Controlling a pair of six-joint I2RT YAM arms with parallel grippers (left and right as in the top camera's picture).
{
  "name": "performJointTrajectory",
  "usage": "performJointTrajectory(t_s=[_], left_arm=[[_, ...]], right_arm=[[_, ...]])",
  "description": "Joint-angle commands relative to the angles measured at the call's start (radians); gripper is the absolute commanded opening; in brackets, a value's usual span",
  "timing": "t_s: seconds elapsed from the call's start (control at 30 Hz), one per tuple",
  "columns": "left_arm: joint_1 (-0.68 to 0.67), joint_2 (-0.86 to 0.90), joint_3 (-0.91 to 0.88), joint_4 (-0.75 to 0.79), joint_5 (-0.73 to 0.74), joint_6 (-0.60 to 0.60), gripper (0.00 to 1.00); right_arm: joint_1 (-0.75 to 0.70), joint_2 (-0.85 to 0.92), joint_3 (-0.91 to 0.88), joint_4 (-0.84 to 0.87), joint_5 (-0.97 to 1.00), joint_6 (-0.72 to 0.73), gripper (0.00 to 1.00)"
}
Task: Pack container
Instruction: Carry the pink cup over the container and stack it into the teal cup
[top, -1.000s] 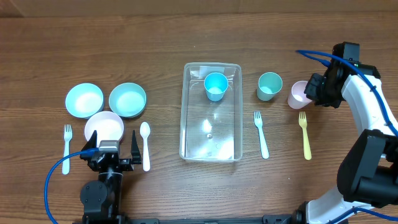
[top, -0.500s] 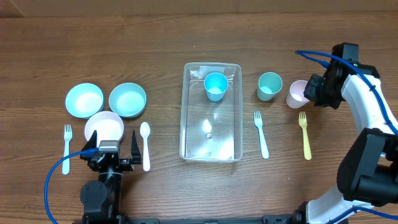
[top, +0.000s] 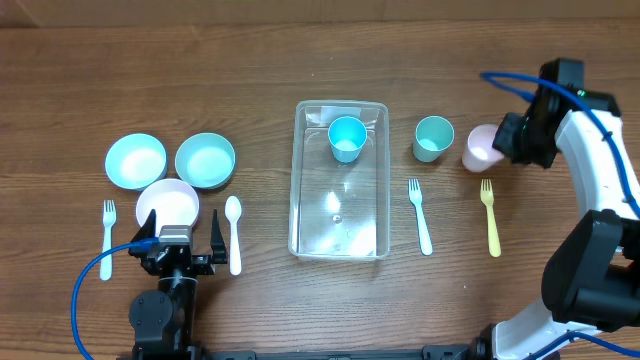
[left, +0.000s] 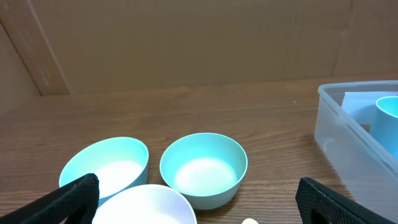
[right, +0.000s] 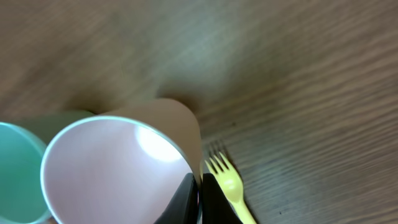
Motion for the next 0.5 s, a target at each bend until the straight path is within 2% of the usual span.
performJointTrajectory(t_s=[0.0,0.13,0.47], left_arm=[[0.008,-0.010,-0.006,0.003,0.014,0.019,1.00],[0.008,-0.010,-0.006,0.003,0.014,0.019,1.00],[0.008,-0.010,-0.006,0.003,0.014,0.019,1.00]], right_arm=[[0.056,-0.079,0.130,-0.049,-0.003,-0.008,0.04],[0.200,-0.138,0.186,-0.096,0.055,-0.027,0.04],[0.523,-0.156,0.186,-0.046,0.091,-0.026,0.04]])
